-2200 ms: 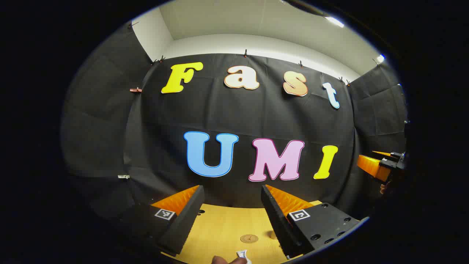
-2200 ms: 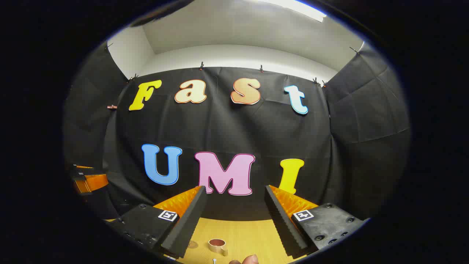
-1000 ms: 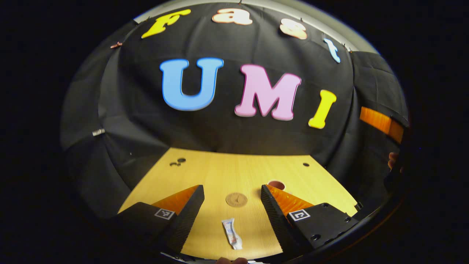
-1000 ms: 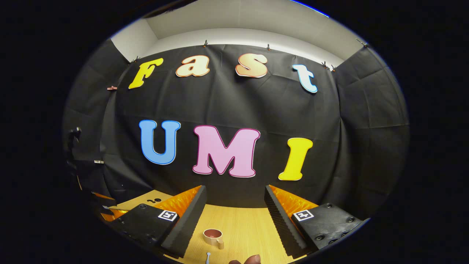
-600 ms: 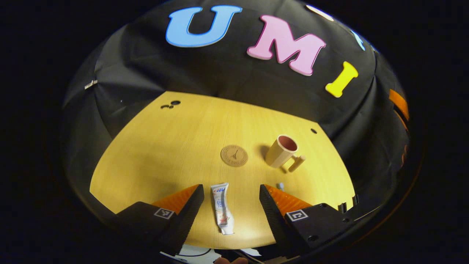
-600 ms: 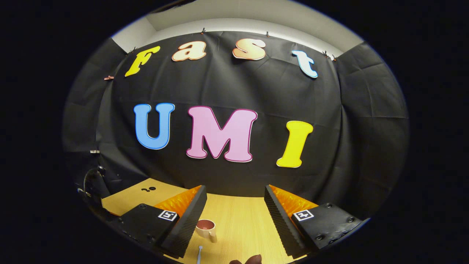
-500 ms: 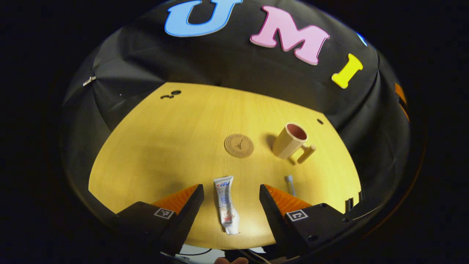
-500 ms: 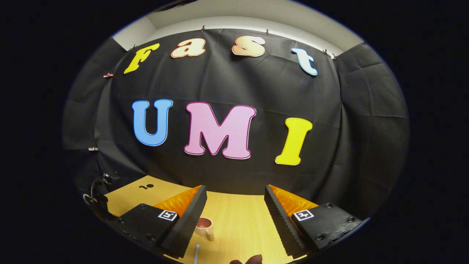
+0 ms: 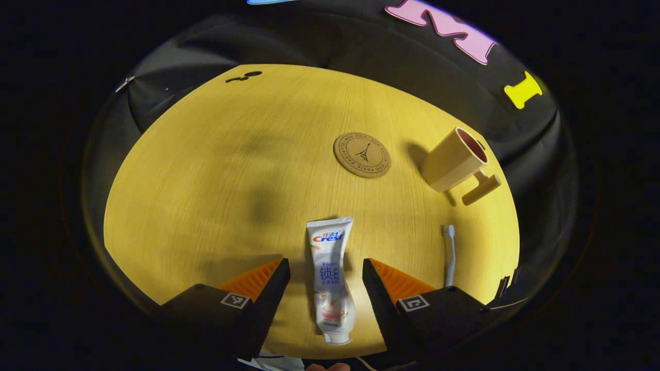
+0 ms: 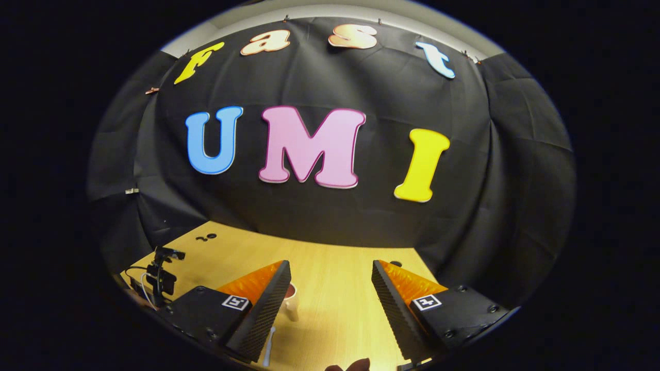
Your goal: Put the toothbrush and toothpaste on the desktop into the cup, then pick up the cup and place it on the coaster on the desktop.
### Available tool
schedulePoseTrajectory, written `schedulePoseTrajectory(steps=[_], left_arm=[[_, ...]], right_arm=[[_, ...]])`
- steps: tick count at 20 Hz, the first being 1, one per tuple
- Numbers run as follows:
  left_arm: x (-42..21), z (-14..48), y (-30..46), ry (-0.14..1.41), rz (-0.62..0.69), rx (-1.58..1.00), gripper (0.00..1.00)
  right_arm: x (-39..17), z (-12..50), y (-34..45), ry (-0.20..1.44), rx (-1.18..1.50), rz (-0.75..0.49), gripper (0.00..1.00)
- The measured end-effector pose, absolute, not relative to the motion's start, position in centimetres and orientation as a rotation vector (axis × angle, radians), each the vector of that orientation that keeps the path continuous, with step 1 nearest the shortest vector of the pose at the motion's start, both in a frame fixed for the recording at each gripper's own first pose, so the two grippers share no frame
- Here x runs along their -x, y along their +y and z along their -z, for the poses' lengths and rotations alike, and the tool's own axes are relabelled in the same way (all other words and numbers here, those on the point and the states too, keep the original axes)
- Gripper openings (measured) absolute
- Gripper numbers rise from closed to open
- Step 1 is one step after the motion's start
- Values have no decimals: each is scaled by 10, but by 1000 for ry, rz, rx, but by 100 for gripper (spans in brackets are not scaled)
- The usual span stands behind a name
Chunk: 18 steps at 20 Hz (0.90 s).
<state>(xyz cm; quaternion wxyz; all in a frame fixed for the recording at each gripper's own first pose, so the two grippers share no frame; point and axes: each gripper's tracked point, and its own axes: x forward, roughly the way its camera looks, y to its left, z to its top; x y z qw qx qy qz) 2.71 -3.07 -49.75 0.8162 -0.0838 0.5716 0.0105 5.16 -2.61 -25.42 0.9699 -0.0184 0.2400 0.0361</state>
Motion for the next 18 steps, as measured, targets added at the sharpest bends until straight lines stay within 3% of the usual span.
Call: schedulePoseTrajectory(steps=[7, 11, 16, 18], left_arm=[[-25, 505, -28, 1270, 0, 15, 82], [-25, 509, -25, 1284, -16, -74, 73], [-19, 509, -16, 1314, -105, -7, 44], [-18, 508, -16, 1330, -111, 13, 45]], right_arm=[[-29, 324, 0, 682, -12, -153, 97], [-8, 356, 12, 800, -15, -189, 98], [25, 398, 29, 982, -43, -213, 98], [36, 414, 33, 1051, -25, -209, 96]])
